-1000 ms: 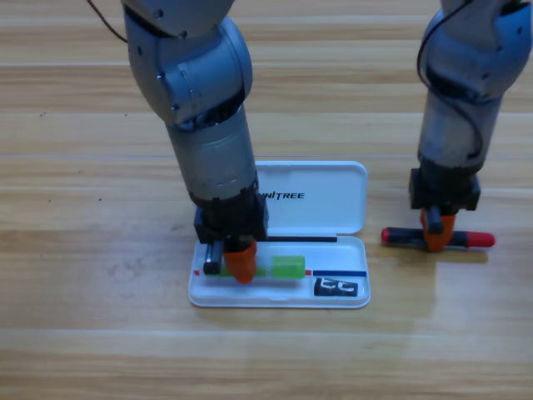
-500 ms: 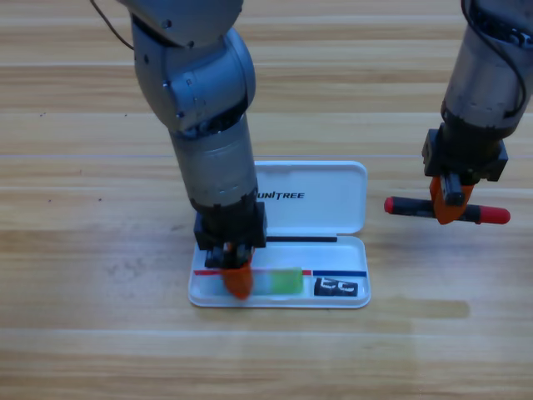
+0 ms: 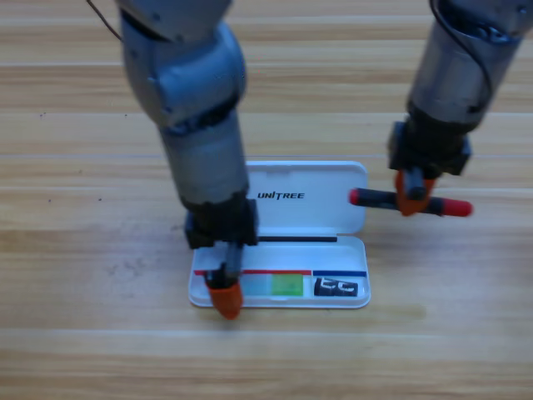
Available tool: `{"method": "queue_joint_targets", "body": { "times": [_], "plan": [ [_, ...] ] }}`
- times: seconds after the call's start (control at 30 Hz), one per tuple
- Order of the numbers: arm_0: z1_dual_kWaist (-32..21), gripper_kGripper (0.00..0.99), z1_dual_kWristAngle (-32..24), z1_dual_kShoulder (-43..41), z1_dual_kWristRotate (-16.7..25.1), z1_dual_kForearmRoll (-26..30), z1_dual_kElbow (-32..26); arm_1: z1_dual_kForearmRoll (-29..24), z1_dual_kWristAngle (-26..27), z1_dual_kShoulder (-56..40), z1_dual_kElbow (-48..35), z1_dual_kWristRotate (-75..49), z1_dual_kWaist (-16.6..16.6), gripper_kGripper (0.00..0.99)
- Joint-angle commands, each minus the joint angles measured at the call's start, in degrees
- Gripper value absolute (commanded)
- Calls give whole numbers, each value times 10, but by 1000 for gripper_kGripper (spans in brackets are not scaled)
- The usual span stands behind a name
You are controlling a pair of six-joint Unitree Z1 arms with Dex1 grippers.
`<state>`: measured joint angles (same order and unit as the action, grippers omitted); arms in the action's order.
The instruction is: Clean up eraser and pencils
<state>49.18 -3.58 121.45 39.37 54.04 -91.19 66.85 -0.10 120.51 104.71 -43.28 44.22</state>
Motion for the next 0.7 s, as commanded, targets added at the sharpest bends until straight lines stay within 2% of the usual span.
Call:
{"method": "queue_joint_targets", "body": {
  "times": [0.03, 0.13, 0.23, 0.47, 0.7],
  "plan": [
    [-56, 990, -6, -138, -5, 6, 80, 24, 3, 85, 64, 14, 68, 0],
    [-110, 990, -20, -177, 7, 4, 120, 30, 2, 119, 108, 21, 84, 0],
    [-137, 989, -27, -185, 19, 4, 138, 35, 1, 148, 144, 27, 96, 0],
    [-146, 990, -42, -186, 19, -10, 178, 36, -3, 192, 193, 31, 106, 0],
    [-146, 990, -48, -182, 19, -18, 194, 35, -3, 203, 202, 34, 107, 0]
  ]
}}
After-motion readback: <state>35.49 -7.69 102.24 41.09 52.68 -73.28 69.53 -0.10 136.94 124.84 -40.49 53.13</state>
